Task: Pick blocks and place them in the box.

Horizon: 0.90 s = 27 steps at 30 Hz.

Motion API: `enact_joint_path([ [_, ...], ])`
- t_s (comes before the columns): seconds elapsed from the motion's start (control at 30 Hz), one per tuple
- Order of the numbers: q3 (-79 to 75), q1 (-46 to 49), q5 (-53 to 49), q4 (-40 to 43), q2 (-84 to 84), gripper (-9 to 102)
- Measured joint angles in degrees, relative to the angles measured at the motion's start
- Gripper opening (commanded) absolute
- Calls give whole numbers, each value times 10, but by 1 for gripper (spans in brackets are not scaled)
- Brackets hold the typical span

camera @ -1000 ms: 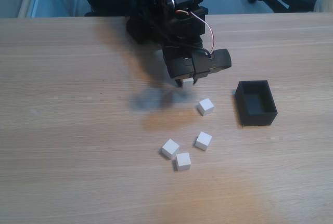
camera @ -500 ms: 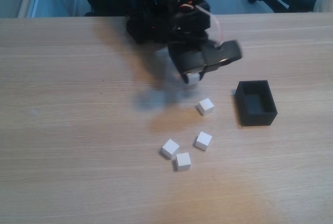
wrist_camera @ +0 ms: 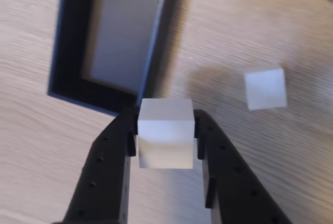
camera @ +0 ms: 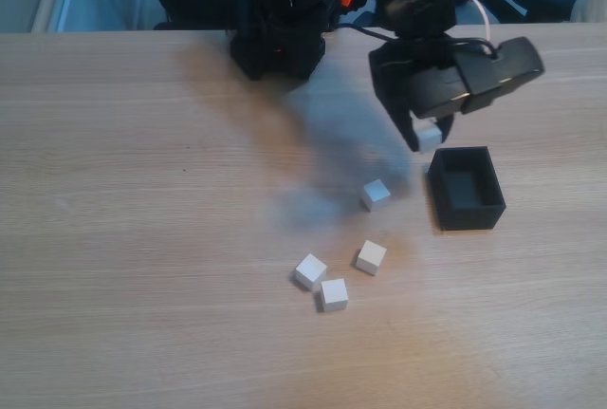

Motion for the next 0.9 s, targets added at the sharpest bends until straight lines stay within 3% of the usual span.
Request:
enact_joint_path([
  [0.6, -169, -67, 32, 4, -124, 12],
  [0.9, -139, -38, 51, 70, -98, 17],
])
